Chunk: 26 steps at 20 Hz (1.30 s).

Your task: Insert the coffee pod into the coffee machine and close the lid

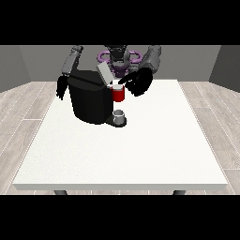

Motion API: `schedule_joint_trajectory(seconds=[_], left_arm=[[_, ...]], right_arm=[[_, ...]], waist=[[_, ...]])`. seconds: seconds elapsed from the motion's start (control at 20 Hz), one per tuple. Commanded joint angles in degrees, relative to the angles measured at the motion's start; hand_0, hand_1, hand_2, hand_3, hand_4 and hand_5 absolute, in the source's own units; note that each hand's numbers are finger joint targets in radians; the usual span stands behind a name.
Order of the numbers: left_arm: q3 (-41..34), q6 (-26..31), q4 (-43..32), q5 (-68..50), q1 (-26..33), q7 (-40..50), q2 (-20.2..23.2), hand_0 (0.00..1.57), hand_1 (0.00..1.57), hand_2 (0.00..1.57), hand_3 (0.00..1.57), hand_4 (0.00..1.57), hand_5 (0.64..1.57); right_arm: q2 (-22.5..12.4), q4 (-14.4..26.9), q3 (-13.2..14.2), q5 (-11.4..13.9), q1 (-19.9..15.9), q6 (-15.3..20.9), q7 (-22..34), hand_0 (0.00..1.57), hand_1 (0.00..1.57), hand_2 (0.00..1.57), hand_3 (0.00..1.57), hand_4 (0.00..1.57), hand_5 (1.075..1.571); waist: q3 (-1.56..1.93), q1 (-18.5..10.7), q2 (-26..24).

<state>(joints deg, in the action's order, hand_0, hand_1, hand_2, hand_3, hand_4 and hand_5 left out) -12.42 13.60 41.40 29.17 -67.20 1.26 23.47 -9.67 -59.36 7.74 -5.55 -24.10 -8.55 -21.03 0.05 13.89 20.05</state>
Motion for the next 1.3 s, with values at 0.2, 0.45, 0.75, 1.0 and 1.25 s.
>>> schedule_joint_trajectory(seconds=[0.2, 0.45, 0.75, 1.0, 1.25], left_arm=[[0.8, -3.9, -0.1, 1.3, -1.4, -0.1, -1.6, 1.43, 1.43, 1.45, 1.39, 0.60, 1.571], [-1.1, -2.9, 0.2, -1.4, -0.4, -2.5, -1.9, 0.86, 0.86, 0.91, 0.88, 0.34, 1.571], [-1.2, 1.2, 4.0, -8.0, 9.1, -10.0, -10.7, 0.00, 0.00, 0.00, 0.00, 0.00, 1.571], [-2.9, 0.3, 5.5, -12.2, 19.9, -13.7, -16.1, 0.00, 0.00, 0.00, 0.00, 0.00, 1.571], [-2.9, 4.4, 5.6, -16.2, 32.4, -18.7, -20.9, 0.00, 0.00, 0.00, 0.00, 0.21, 1.571]], right_arm=[[0.1, 3.4, 0.9, 0.2, -2.7, 0.8, -1.3, 0.00, 0.00, 0.00, 0.00, 0.26, 1.571], [-0.4, 4.6, 1.7, -0.5, -2.4, -0.4, -2.7, 0.00, 0.00, 0.00, 0.00, 0.27, 1.571], [-2.0, 11.0, 5.9, -2.5, 3.7, -0.6, -5.7, 0.00, 0.00, 0.00, 0.00, 0.35, 1.571], [-3.7, 13.7, 7.8, -4.5, 9.8, -4.1, -7.6, 0.00, 0.00, 0.00, 0.00, 0.26, 1.571], [0.8, 12.4, 5.4, -1.8, 15.9, 0.7, -8.5, 0.00, 0.00, 0.00, 0.00, 0.23, 1.571]], waist=[[-0.01, 0.3, 2.2], [-0.02, -0.6, 1.5], [-0.01, -8.5, -4.9], [-0.04, -12.7, -12.3], [-0.09, -16.9, -22.8]])
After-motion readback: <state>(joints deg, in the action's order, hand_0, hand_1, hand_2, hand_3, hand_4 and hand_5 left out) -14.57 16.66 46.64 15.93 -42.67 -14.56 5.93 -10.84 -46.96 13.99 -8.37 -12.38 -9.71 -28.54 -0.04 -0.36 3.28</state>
